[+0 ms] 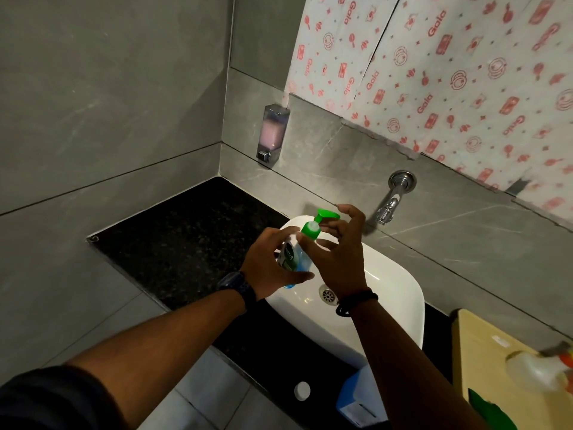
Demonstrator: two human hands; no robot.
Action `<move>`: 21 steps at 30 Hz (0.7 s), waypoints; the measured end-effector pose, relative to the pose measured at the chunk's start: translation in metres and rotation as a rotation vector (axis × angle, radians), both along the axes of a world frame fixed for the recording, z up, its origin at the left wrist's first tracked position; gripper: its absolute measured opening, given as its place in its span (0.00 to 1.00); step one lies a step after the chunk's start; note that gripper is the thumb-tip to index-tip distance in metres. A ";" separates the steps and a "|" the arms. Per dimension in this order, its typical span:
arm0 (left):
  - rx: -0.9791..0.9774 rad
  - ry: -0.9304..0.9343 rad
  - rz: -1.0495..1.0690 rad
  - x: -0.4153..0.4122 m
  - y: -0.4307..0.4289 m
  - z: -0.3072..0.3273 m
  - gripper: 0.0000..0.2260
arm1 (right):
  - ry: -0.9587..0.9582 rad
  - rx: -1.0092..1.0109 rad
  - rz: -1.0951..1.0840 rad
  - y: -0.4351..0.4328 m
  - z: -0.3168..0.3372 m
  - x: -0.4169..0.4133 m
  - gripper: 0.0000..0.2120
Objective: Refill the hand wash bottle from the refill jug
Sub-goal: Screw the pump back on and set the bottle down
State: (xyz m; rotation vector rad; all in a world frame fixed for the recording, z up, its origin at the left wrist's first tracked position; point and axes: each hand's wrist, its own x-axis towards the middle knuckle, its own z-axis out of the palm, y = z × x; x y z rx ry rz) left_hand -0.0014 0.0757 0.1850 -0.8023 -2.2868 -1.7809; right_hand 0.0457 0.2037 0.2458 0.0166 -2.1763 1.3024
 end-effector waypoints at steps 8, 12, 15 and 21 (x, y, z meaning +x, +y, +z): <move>0.006 0.037 0.003 0.003 -0.001 0.003 0.34 | 0.031 0.025 -0.088 -0.001 0.002 -0.001 0.37; -0.012 0.032 0.014 0.003 -0.001 0.002 0.36 | 0.005 -0.021 -0.001 -0.002 0.003 0.003 0.37; -0.002 0.050 0.010 0.004 0.000 0.003 0.35 | 0.043 0.040 -0.076 -0.002 0.004 0.001 0.35; 0.014 0.066 0.010 0.007 0.001 0.005 0.34 | 0.056 0.079 -0.058 -0.001 0.007 0.004 0.36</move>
